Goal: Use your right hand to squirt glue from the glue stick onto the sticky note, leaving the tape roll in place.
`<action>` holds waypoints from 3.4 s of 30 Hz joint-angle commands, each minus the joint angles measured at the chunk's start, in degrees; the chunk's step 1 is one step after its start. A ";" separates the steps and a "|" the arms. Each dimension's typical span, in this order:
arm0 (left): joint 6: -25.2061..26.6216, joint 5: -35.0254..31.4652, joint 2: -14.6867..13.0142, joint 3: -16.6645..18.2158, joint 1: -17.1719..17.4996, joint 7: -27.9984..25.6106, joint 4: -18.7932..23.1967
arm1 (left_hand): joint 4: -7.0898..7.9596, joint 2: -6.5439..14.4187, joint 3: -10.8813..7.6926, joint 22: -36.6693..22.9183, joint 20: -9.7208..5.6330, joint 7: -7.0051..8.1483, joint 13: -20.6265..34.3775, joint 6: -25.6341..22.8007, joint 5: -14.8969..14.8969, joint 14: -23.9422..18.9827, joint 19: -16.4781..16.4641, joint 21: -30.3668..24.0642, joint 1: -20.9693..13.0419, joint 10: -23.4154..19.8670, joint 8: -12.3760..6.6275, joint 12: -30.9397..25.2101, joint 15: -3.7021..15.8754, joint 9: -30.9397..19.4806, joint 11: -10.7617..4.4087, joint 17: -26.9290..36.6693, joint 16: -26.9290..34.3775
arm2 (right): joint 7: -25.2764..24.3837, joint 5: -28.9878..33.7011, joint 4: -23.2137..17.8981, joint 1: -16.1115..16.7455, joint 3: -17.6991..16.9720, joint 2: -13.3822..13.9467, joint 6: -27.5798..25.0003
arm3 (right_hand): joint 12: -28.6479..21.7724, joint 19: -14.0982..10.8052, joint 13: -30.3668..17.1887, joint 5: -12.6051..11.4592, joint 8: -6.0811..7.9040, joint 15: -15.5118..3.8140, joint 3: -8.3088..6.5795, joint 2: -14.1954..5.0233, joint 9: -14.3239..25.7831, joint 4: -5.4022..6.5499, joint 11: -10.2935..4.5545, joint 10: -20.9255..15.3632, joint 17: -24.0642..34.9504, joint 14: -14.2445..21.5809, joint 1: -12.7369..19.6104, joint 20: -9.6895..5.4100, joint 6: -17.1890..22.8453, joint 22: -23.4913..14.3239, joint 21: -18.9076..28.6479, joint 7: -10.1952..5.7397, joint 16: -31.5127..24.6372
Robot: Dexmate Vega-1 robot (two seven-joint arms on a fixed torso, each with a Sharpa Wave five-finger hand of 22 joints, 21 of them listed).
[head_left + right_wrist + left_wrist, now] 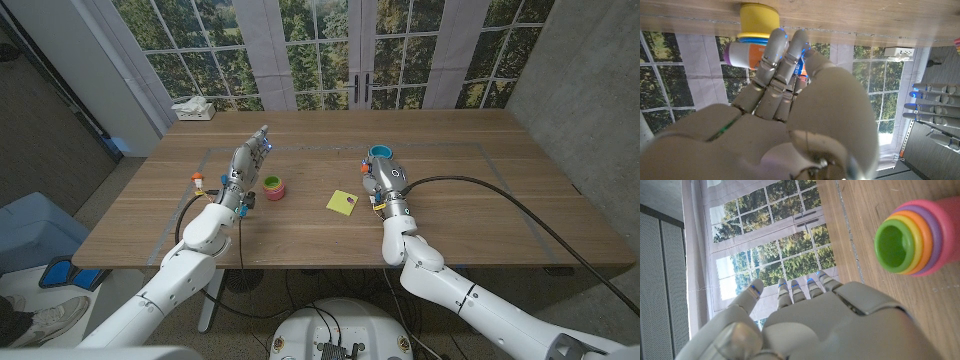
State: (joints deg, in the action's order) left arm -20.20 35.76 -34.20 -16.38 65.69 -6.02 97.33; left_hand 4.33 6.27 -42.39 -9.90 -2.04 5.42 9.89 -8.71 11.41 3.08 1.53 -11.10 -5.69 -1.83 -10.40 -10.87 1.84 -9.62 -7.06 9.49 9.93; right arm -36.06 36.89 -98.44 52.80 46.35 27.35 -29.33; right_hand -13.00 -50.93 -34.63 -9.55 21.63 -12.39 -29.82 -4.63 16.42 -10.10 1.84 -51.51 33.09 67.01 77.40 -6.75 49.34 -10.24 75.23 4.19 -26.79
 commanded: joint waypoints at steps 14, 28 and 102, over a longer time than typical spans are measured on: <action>-0.77 1.37 0.17 0.41 -0.84 1.69 -1.57 | 0.07 4.52 0.18 0.01 -4.06 0.17 0.01 -0.16 -0.37 0.52 0.48 0.23 -0.36 0.23 0.19 0.07 6.92 -0.11 0.10 0.15 0.15 | 11.94 3.56 0.53 -6.18 7.13 -0.41 -14.24 | 0.17 0.13 -0.25 -0.34 -0.10 0.00 -0.93 -0.26 0.00 0.56 -4.53 -6.99 0.20 -0.12 -0.15 -6.04 9.53 -0.30 0.53 -4.86 0.29; -1.12 2.24 0.51 0.40 -2.34 3.17 -3.71 | -0.04 4.49 0.30 0.01 -4.08 0.10 0.01 -0.10 -0.47 0.57 0.53 0.20 -0.44 0.25 0.23 0.08 6.99 -0.11 0.14 0.11 0.14 | 14.85 4.54 4.79 -10.47 10.87 -2.22 -18.94 | 0.46 0.64 -0.62 -0.74 -0.97 -0.19 -0.93 -0.25 -0.38 0.61 -4.84 -5.96 0.46 -0.41 -0.38 -6.02 8.43 -0.31 0.66 -5.25 0.56; -1.00 2.66 -0.57 0.36 -3.37 4.95 -4.32 | -1.04 3.74 1.47 0.01 -3.98 0.12 0.03 0.98 -0.53 0.64 0.29 -0.01 -0.49 1.03 0.50 0.26 6.44 -0.10 0.52 -0.04 0.07 | -8.38 -16.84 -3.81 4.92 -9.04 -0.06 12.91 | 0.53 9.99 10.71 -5.97 -9.08 1.63 -1.87 0.10 -4.16 7.02 -5.53 4.93 5.33 -14.54 -30.41 2.84 -4.02 1.19 -6.01 -7.76 8.07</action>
State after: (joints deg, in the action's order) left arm -21.68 38.48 -33.89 -16.56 60.74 -0.28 91.19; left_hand 3.43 6.27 -41.01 -9.90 -2.03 5.74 9.90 -7.97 11.06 3.28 1.51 -11.10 -5.68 -1.09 -9.93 -10.87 2.05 -9.62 -6.74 9.34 9.93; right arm -43.21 29.24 -102.51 54.40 42.78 28.32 -26.10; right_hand -12.36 -41.99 -23.89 -15.07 12.53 -8.15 -31.01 -4.54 12.24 -2.91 -3.97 -45.68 38.52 54.17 47.79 -4.39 44.43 -9.07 70.28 -3.60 -19.28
